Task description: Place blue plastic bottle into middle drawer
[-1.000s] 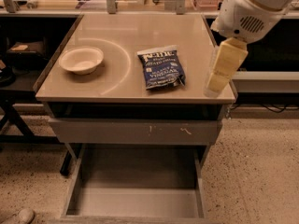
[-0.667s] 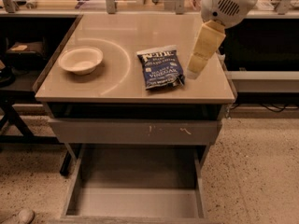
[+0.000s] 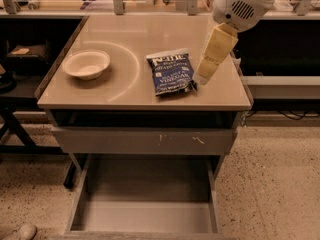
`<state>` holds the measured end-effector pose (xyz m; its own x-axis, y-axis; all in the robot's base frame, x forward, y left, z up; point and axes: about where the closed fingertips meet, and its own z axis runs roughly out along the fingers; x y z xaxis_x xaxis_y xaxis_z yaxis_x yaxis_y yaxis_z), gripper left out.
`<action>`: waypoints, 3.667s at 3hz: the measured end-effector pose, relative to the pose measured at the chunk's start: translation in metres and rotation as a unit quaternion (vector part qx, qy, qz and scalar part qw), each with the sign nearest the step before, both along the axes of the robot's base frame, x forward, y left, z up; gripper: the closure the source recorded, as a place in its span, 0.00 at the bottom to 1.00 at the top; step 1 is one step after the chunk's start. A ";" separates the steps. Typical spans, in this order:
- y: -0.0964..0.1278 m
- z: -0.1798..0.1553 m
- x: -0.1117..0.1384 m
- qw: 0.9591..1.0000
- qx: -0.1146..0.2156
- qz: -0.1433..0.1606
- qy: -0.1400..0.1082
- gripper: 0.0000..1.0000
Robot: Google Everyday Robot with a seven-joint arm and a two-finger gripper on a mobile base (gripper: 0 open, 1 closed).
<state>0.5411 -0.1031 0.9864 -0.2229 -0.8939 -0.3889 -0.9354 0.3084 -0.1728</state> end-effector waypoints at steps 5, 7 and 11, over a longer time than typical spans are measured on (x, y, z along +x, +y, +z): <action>0.064 -0.068 0.082 0.997 0.042 -0.036 0.057 0.00; 0.063 -0.106 0.122 0.995 0.007 -0.078 0.061 0.00; 0.034 -0.161 0.151 0.985 -0.045 -0.151 0.067 0.00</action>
Offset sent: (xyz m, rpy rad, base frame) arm 0.0763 0.0552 -0.0611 -0.0098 0.0971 -0.1191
